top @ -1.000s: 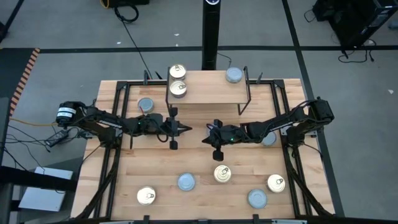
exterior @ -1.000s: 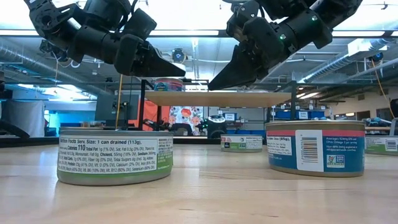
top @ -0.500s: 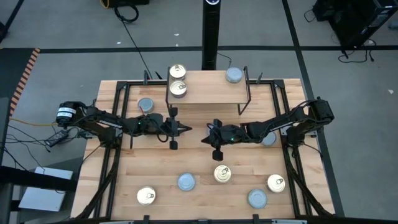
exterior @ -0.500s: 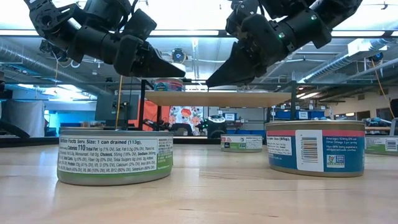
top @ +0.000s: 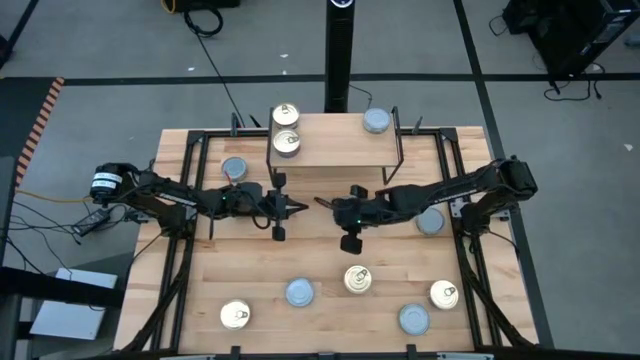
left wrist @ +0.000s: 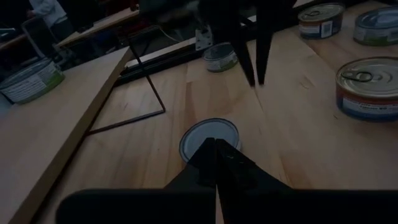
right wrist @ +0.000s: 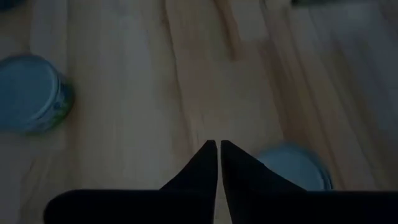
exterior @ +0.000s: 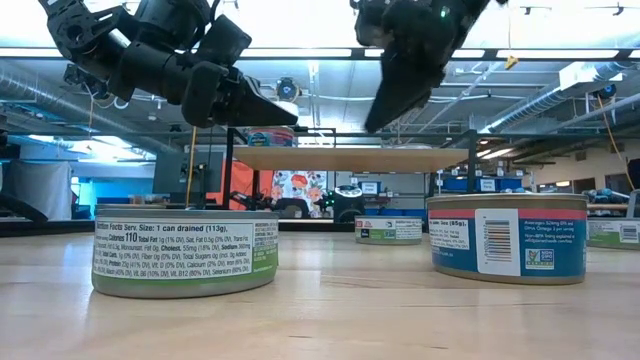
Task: Stack canned seafood by type on shelf
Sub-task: Put the green tuna can on the shelf
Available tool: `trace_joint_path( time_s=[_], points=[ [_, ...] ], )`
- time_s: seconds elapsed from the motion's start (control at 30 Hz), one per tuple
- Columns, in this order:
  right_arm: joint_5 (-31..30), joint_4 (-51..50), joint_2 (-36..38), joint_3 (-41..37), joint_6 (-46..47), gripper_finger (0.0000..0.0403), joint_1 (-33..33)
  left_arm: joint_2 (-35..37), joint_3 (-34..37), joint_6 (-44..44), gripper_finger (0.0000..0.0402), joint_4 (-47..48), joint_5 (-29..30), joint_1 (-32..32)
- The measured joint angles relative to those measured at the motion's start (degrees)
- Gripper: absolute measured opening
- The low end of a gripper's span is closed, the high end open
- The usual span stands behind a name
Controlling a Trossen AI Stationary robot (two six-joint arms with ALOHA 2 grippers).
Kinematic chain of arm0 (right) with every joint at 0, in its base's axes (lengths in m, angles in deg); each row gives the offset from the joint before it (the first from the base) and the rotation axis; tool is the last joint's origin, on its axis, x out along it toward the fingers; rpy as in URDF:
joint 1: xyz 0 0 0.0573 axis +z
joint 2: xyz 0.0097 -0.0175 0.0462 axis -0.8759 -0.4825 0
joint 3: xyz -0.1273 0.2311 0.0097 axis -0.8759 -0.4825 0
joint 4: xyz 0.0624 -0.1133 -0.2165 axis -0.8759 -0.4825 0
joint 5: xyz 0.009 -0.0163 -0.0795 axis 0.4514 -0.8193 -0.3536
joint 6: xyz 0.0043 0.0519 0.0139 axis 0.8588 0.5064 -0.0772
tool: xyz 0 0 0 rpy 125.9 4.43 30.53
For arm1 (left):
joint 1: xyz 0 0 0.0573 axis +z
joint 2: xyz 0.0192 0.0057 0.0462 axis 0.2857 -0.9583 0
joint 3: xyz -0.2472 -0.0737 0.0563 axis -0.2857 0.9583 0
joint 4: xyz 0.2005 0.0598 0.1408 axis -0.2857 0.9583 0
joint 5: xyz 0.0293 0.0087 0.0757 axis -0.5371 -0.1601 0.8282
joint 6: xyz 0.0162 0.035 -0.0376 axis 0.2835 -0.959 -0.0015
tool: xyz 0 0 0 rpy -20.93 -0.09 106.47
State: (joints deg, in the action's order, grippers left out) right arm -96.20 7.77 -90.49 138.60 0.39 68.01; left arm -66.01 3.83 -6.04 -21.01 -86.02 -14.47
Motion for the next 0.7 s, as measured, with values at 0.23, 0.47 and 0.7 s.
trace_joint_path(
  time_s=[0.23,0.47,0.7],
  points=[
    [0.2,-12.2,0.0,4.3,7.5,0.0075,1.3,0.0,0.0,1.4,0.0002,0.3,0.0,0.0],
    [-2.0,-12.0,0.0,4.3,10.3,0.0118,0.9,0.0,0.0,1.4,0.0002,0.4,0.0,0.0],
    [-6.0,-11.9,0.0,4.3,13.2,0.017,0.8,0.0,0.0,1.7,0.0002,1.8,0.0,0.0]
  ],
)
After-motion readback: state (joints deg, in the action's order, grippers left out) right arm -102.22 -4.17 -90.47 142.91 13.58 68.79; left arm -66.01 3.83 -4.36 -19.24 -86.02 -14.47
